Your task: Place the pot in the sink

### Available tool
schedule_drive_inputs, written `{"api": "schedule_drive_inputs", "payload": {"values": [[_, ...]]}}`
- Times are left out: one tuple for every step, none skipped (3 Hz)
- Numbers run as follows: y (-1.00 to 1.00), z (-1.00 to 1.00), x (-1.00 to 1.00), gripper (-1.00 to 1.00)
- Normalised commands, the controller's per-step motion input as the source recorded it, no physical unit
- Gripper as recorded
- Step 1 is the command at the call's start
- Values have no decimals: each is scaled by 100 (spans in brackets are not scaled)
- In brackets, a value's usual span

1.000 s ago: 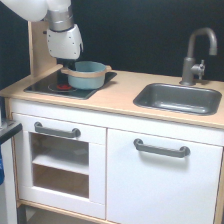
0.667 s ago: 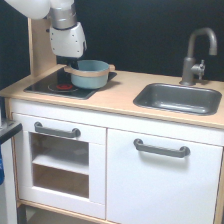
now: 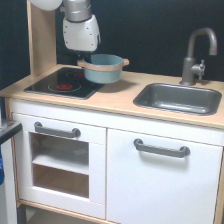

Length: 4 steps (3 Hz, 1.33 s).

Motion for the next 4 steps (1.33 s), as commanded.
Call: {"api": "schedule_drive_inputs", "payload": {"values": [[13, 62, 100, -100], [6, 11, 100, -100], [-3, -68, 100, -100], [37, -81, 100, -100]]}}
